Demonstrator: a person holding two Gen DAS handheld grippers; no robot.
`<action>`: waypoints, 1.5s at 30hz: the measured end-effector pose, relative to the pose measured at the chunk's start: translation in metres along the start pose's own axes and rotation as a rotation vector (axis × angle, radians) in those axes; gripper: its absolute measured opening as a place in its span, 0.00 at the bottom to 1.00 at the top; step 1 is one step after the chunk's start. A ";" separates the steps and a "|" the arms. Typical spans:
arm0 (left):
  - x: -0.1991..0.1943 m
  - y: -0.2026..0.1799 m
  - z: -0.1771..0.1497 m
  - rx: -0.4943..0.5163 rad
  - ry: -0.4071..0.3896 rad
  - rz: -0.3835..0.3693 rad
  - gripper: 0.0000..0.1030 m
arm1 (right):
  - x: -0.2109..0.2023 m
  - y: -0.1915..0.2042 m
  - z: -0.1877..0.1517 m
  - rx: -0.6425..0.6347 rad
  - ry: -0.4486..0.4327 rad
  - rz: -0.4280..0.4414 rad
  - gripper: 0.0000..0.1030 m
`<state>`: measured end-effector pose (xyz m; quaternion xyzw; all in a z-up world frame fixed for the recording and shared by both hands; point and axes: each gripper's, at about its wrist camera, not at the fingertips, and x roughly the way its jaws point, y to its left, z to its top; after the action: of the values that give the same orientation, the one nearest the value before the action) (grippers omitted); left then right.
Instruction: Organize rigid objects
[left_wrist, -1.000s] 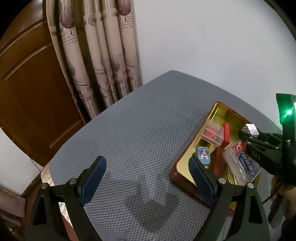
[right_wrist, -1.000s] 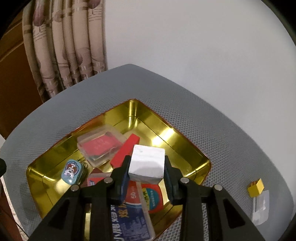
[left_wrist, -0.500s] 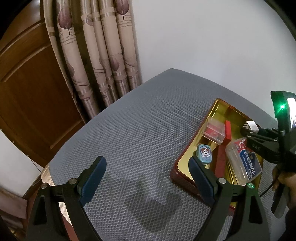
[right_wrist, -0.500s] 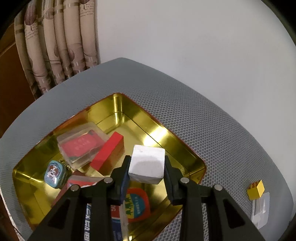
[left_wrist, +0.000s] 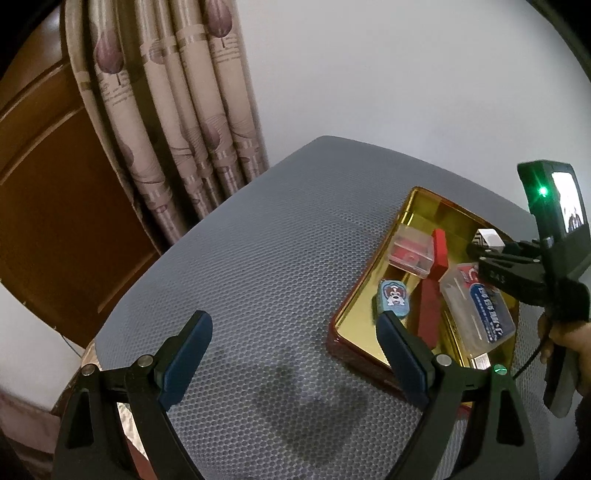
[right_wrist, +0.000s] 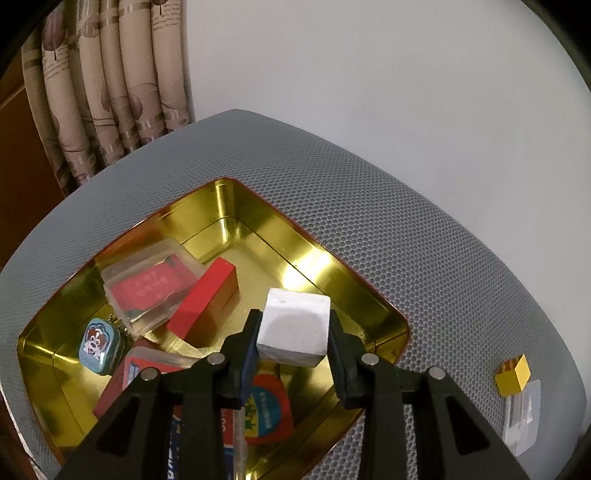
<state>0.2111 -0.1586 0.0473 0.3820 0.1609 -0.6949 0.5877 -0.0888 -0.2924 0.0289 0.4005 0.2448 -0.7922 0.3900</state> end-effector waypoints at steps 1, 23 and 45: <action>0.000 -0.001 0.000 0.002 -0.001 0.000 0.86 | 0.000 0.000 -0.001 0.003 0.000 0.002 0.33; -0.003 -0.009 -0.002 0.030 -0.039 0.000 0.86 | -0.036 -0.005 -0.005 0.041 -0.015 -0.023 0.40; -0.009 -0.024 -0.006 0.081 -0.043 -0.047 0.86 | -0.109 -0.167 -0.123 0.259 -0.010 -0.129 0.50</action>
<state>0.1908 -0.1417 0.0444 0.3865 0.1288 -0.7225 0.5585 -0.1292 -0.0646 0.0623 0.4270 0.1640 -0.8424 0.2847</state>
